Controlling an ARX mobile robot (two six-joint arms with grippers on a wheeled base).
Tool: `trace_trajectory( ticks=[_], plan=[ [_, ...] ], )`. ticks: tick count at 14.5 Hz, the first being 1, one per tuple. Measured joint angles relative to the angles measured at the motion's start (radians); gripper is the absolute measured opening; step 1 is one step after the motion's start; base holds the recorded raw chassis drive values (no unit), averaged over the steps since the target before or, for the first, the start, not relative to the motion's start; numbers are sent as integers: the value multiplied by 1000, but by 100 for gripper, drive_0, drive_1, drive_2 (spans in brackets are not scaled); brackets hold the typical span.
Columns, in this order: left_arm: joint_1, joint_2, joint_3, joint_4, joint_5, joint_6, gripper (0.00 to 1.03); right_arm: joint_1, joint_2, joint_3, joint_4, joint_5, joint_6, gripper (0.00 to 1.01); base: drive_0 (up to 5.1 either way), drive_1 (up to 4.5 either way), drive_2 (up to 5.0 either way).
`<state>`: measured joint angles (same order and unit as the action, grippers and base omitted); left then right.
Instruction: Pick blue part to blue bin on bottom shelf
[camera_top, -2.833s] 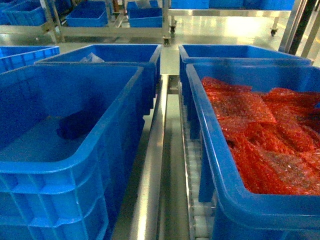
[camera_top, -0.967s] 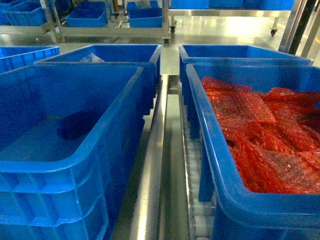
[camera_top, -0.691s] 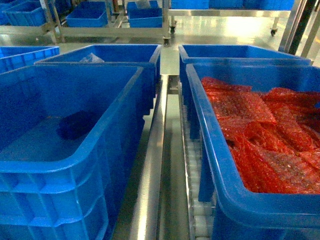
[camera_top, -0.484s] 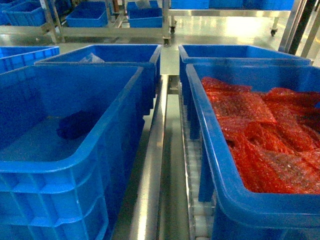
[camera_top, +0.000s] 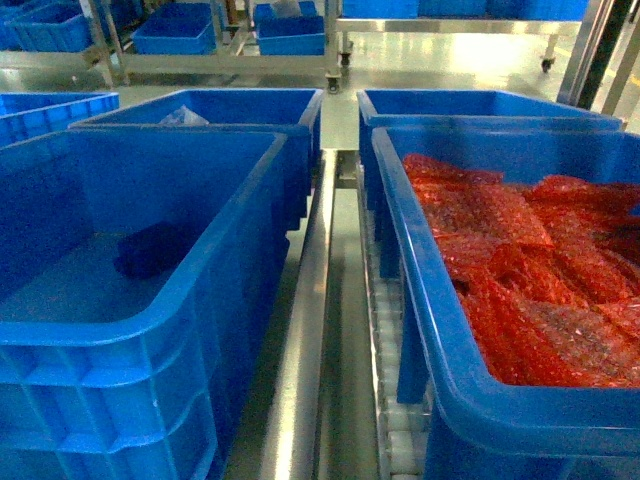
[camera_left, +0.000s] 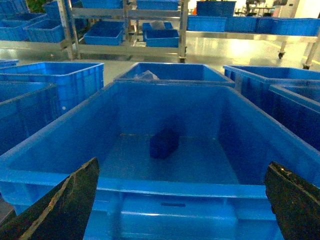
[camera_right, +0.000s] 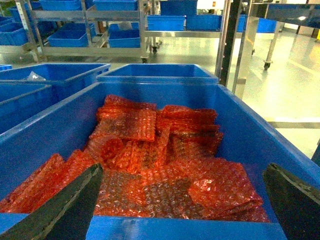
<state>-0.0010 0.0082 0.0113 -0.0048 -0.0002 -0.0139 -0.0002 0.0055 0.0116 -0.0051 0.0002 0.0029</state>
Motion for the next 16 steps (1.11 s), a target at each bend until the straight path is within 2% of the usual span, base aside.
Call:
trace_trajectory(
  ticks=[16],
  plan=[
    [0, 0, 0, 0, 0, 0, 98, 0, 0, 0, 0, 0, 0, 98, 0, 0, 0]
  ],
)
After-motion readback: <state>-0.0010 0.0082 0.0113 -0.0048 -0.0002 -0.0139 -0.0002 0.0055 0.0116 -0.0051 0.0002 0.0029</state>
